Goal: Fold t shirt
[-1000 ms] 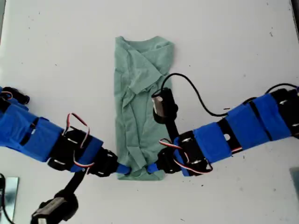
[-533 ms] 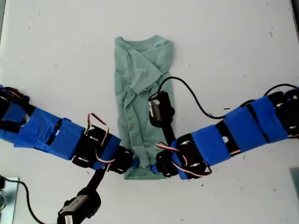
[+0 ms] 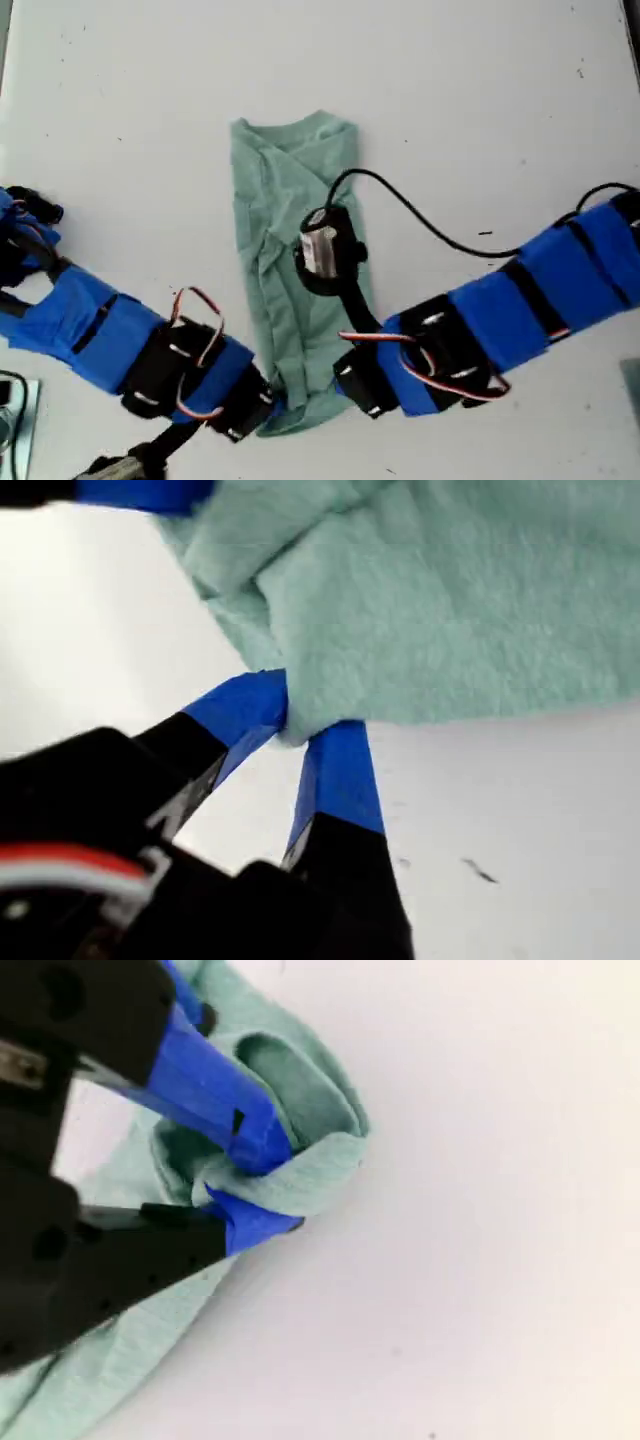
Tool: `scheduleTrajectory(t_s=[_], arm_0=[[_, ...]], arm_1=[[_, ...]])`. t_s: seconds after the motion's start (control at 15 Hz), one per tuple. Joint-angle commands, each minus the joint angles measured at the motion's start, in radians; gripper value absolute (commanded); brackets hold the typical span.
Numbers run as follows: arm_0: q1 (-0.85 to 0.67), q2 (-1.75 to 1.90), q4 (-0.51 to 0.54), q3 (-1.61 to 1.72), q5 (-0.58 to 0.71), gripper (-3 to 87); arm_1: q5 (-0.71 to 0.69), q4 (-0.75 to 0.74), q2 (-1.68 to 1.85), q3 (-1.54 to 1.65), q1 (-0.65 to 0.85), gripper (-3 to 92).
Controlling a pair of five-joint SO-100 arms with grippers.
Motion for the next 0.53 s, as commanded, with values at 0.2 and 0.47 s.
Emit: scheduleTrajectory(t_s=[0.2,0.47], arm_0=[[-0.038,0.284,0.031,0.020,0.041,-0.3],[-0.324,0.545,0.112,0.253,0.103,-0.2]], arm_1=[[-0.150,-0.025,0.242,0.058,0.097,-0.8],[-0.328,-0.005,0.281,0.092,0.342,-0.8]])
